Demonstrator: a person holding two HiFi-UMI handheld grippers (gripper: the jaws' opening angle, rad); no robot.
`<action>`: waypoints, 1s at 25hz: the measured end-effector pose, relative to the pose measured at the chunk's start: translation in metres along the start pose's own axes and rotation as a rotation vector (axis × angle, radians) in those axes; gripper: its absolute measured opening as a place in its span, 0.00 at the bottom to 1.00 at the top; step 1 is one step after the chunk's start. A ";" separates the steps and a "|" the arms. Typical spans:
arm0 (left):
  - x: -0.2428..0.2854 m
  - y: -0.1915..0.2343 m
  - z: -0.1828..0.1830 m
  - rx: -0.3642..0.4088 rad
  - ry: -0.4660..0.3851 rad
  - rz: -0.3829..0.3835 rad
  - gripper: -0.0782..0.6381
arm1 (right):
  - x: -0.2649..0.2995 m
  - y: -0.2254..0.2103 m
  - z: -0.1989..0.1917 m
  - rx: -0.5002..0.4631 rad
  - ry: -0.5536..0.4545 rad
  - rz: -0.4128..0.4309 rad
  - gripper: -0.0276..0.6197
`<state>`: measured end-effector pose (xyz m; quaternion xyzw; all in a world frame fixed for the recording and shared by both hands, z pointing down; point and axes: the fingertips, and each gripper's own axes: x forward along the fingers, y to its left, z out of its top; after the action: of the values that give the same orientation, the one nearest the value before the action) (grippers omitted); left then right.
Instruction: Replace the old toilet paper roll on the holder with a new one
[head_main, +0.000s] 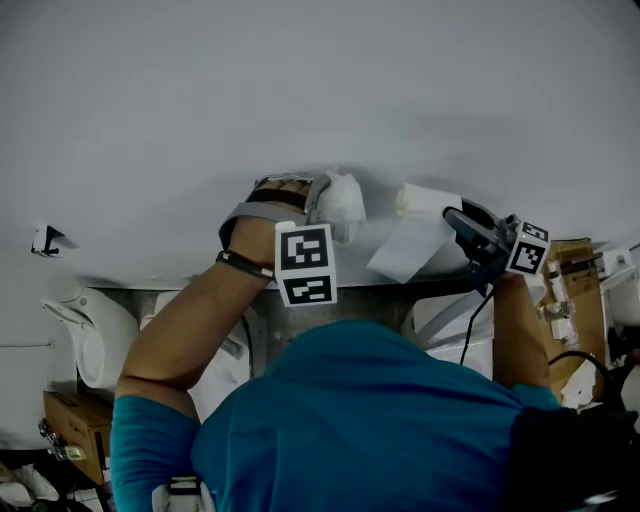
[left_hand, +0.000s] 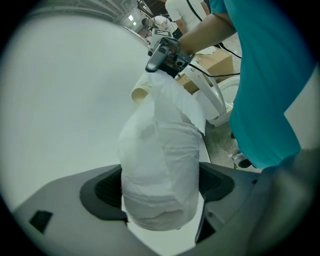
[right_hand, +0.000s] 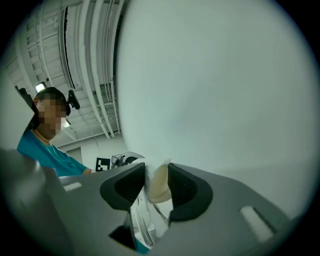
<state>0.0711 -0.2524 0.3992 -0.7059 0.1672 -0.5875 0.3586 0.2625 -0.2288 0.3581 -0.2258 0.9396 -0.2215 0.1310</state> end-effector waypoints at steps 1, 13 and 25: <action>0.001 -0.002 0.009 -0.002 -0.002 0.005 0.72 | -0.004 -0.002 0.002 -0.001 0.003 0.002 0.27; 0.040 -0.055 0.082 -0.016 0.012 0.104 0.72 | -0.050 -0.013 0.008 0.012 0.054 -0.013 0.27; 0.095 -0.079 0.033 -0.020 0.154 0.209 0.72 | -0.065 -0.021 0.000 0.036 0.096 -0.013 0.27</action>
<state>0.1115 -0.2503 0.5202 -0.6411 0.2727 -0.5977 0.3967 0.3266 -0.2146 0.3773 -0.2185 0.9391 -0.2499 0.0886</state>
